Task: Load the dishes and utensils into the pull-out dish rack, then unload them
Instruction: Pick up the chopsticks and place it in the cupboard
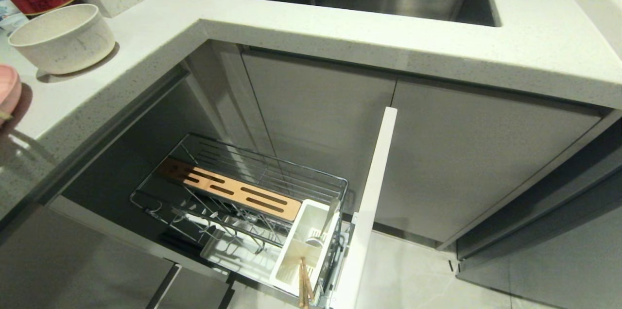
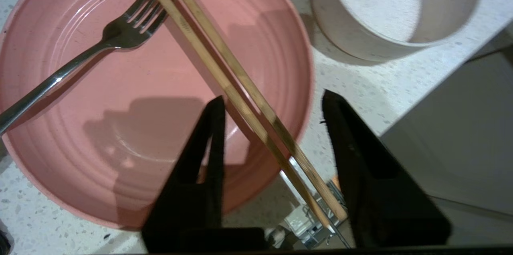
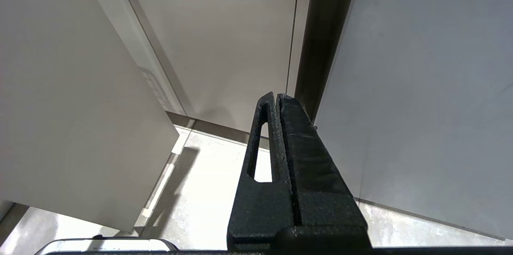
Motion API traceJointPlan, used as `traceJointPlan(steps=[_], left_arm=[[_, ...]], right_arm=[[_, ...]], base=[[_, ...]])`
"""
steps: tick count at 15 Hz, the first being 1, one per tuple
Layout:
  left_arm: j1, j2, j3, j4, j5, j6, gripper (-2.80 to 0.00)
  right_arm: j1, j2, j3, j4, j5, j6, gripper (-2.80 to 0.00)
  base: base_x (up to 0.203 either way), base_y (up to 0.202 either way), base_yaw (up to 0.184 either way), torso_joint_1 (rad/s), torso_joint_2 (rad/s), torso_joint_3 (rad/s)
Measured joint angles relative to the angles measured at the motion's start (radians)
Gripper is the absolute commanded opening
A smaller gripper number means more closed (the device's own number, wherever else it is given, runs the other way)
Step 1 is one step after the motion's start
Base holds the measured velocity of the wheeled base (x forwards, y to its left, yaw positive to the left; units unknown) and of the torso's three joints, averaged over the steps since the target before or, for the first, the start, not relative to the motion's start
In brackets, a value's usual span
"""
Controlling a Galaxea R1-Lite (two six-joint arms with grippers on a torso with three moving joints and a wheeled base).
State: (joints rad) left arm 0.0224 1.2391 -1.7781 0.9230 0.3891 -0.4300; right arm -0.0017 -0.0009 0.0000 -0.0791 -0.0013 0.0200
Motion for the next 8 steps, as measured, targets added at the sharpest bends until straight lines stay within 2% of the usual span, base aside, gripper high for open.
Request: traceJointPlan(steps=[8], left_arm=[[0.084, 0.089, 0.004, 0.0, 0.002, 0.003, 0.0]], right_arm=[[0.0, 0.0, 0.0, 0.0, 0.0, 0.0, -2.8]], base=[[0.0, 0.0, 0.0, 0.0, 0.0, 0.0]])
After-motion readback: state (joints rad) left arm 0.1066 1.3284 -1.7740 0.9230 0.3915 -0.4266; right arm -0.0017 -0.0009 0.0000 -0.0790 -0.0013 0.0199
